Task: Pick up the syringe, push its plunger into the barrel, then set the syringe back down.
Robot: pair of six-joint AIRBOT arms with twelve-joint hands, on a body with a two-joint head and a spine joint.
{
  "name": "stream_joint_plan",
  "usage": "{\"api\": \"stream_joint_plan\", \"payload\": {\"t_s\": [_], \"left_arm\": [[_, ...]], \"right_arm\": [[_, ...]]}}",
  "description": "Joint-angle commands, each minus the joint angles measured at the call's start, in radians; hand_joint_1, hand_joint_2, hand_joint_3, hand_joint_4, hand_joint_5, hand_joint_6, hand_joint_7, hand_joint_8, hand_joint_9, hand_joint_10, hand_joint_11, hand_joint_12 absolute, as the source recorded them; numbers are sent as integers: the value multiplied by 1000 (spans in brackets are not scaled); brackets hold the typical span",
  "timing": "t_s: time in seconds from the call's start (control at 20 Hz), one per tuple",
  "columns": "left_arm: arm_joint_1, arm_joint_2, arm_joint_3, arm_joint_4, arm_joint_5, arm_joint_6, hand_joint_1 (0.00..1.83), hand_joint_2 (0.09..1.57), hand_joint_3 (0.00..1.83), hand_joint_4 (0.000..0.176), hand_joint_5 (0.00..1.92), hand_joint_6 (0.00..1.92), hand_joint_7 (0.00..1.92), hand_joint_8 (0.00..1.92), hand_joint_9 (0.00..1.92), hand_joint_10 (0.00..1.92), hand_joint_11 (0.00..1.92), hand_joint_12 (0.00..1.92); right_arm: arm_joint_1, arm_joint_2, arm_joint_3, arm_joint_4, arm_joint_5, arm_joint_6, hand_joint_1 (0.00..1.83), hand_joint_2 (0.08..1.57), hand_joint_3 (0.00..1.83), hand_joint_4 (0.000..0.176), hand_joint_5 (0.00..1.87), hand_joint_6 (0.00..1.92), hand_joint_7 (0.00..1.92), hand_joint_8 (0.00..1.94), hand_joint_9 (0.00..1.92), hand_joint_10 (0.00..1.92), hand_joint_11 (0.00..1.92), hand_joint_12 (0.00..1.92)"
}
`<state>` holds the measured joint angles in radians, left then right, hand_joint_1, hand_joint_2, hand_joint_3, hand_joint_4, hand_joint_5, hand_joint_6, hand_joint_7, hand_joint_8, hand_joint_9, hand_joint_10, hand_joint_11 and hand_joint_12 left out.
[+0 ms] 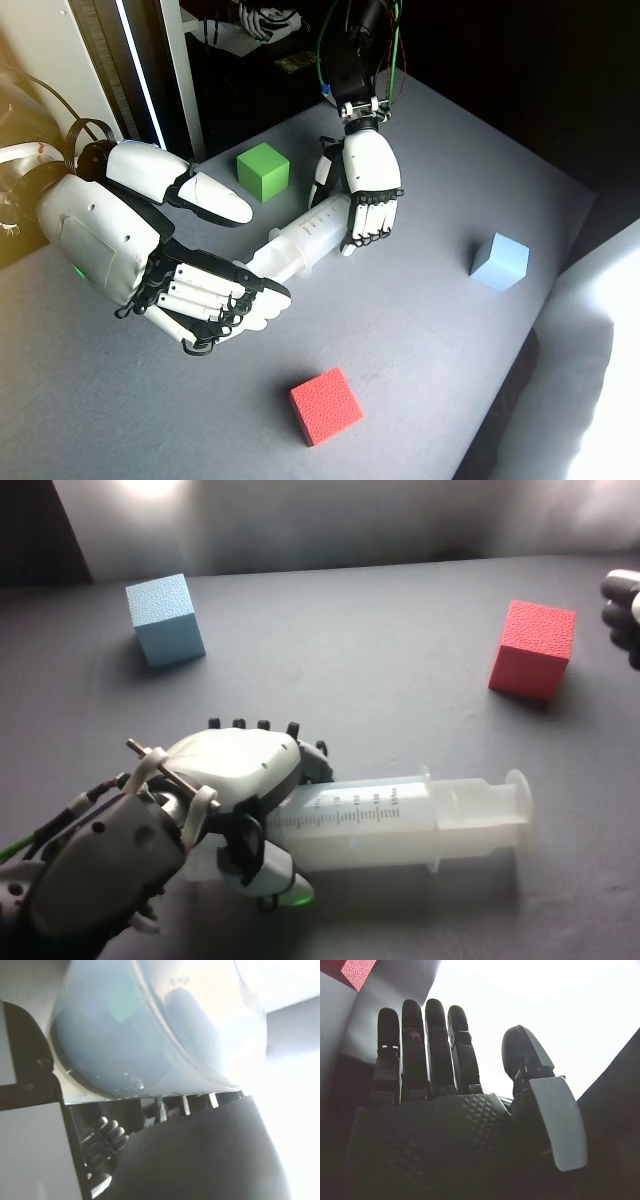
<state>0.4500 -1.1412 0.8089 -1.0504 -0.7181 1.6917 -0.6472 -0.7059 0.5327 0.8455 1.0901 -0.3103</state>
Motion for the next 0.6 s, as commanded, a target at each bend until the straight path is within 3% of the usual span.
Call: {"api": "stream_joint_plan", "payload": {"t_s": [0.0,0.05,0.1,0.15,0.2,0.25,0.3,0.35,0.4,0.45,0.5,0.55], "left_arm": [[-12,18,-4,21,-42,15,1357,1106,0,0,1069,619,985,1126,839,1346,609,1447],[-21,26,-8,14,-42,15,1300,1083,0,0,1153,444,1021,1182,934,1262,660,1402],[-34,38,-14,-2,-42,19,1283,1094,0,0,1160,429,971,1294,934,1284,672,1403],[-45,46,-18,-12,-43,24,1282,1089,0,0,1148,465,993,1255,929,1301,646,1437],[-64,58,-24,-31,-43,35,1216,1052,0,0,1143,687,1030,1492,954,1702,666,1566],[-82,66,-29,-49,-43,47,1207,1043,0,0,1140,745,1050,1446,941,1713,635,1580],[-95,72,-33,-63,-43,57,1257,1089,14,0,1130,614,937,1394,890,1607,591,1563],[-114,78,-37,-83,-43,72,1281,1071,2,0,1183,497,1003,1233,948,1400,632,1438],[-137,82,-39,-103,-42,87,1226,1023,0,0,1222,571,1052,1539,995,1735,688,1531],[-153,84,-41,-117,-40,95,1208,1038,1,0,1157,699,1014,1492,934,1687,626,1535],[-177,91,-44,-142,-34,114,1204,1041,1,0,1144,738,1021,1603,938,1802,602,1587],[-206,96,-45,-174,-21,143,1199,1044,2,0,1132,775,1027,1554,915,1714,596,1557]], "right_arm": [[4,7,-1,-48,131,22,176,1393,0,0,407,5,426,5,405,11,0,1040],[4,6,-1,-48,137,30,189,1385,0,0,419,4,447,5,425,11,4,1084],[4,3,-1,-48,146,32,187,1386,0,0,421,3,450,4,422,7,0,1093],[2,-1,-1,-48,154,32,176,1387,0,0,423,3,447,1,420,5,0,1097],[-3,-11,-1,-48,175,43,189,1384,0,0,423,2,445,0,416,2,0,1085],[-2,-26,-1,-46,197,50,192,1383,0,0,418,0,441,0,416,2,0,1083],[-1,-35,-1,-37,206,50,195,1386,0,0,417,0,440,0,416,2,0,1082],[-4,-44,-2,-13,215,50,211,1383,0,0,420,1,444,1,419,3,0,1091],[-5,-51,-3,9,221,50,170,1392,3,0,393,1,415,1,389,2,0,1049],[-6,-56,-3,20,223,50,136,1399,5,0,374,2,400,1,375,1,0,1015],[-3,-64,-3,35,223,50,138,1396,2,0,382,5,409,5,386,5,0,1029],[-4,-65,-10,45,232,80,87,1402,4,0,371,3,406,2,384,4,0,1022]]}}
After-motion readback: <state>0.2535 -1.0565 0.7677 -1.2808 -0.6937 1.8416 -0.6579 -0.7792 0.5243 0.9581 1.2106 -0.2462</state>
